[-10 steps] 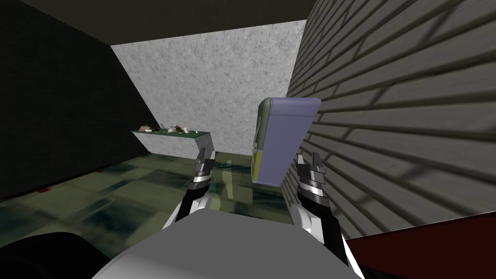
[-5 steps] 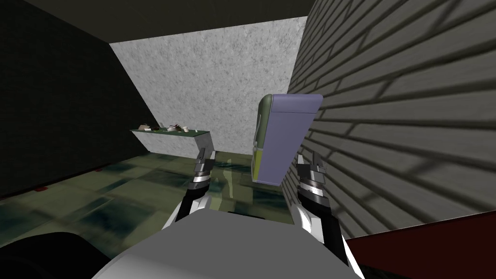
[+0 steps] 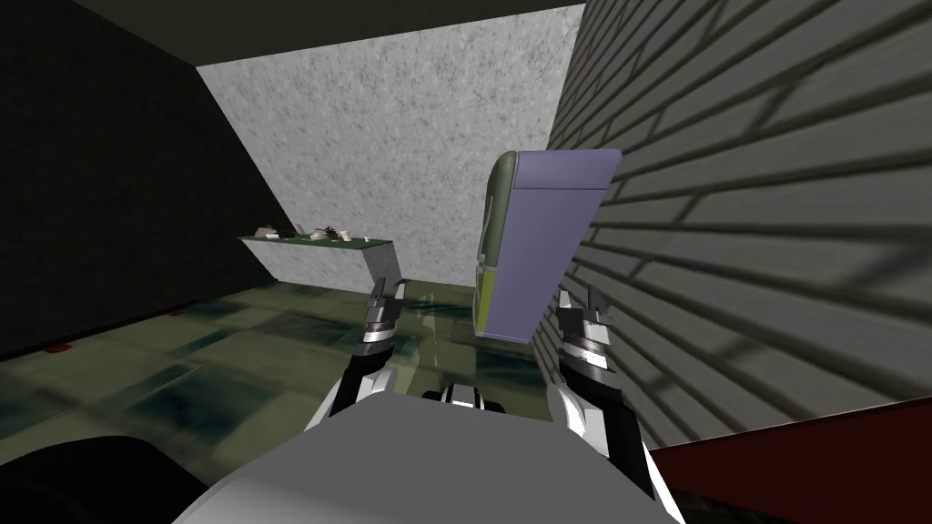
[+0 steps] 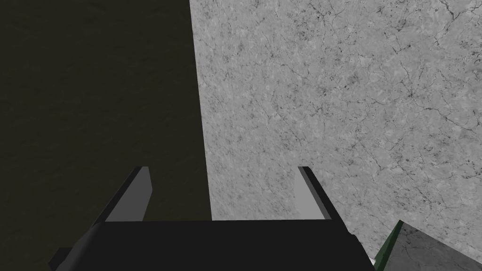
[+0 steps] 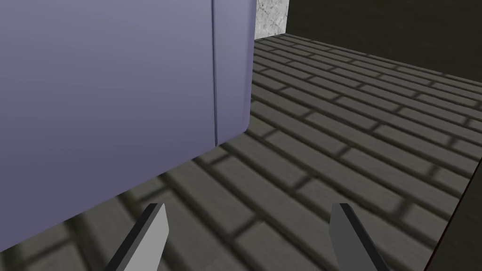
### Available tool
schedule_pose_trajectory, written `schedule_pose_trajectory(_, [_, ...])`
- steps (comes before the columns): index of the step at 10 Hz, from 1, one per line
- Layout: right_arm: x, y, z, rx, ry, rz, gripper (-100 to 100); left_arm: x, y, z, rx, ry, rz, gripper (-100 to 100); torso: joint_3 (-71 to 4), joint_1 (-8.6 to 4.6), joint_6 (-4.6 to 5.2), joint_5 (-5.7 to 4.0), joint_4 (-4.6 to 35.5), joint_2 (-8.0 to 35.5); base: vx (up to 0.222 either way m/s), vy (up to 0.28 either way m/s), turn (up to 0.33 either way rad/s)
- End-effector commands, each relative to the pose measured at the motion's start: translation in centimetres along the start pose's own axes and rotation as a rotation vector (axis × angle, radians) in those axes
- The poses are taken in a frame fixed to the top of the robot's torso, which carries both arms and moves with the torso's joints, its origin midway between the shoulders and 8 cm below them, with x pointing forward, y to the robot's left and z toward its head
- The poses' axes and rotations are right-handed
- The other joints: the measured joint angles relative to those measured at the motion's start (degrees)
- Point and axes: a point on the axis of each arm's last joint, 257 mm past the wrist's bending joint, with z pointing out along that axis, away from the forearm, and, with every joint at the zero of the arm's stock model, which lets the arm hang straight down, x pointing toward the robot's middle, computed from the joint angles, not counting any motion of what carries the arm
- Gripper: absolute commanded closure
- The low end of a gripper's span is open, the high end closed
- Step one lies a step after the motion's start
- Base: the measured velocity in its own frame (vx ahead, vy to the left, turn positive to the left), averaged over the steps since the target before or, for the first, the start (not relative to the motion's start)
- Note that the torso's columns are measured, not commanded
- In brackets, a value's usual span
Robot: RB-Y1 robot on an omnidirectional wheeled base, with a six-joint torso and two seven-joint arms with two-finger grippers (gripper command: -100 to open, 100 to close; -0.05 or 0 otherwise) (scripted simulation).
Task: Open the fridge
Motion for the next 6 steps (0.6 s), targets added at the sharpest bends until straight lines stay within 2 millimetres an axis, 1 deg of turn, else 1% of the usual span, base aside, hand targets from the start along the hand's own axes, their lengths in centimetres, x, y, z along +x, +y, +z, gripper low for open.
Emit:
schedule_pose_trajectory(1, [0.66,0.17,0.02,-0.006,0.076,-0.089,-100,0.00,0.02,-0.01,-0.001,0.000,0.000,0,-3.98,0.02,0.00,0.01,1.88,1.87,0.055,0.039,-0.026])
schedule_pose_trajectory(4, [1.17,0.45,-0.12,-0.025,0.169,-0.264,-100,-0.01,0.03,-0.02,-0.001,0.000,0.000,0,-5.46,0.08,0.00,0.02,2.62,2.51,0.091,0.065,-0.030])
schedule_pose_trajectory(6, [1.28,0.69,-0.30,-0.047,0.221,-0.411,-100,-0.01,0.03,-0.02,-0.001,0.000,0.000,0,-5.42,0.05,0.00,0.02,2.66,2.59,0.138,0.090,-0.052])
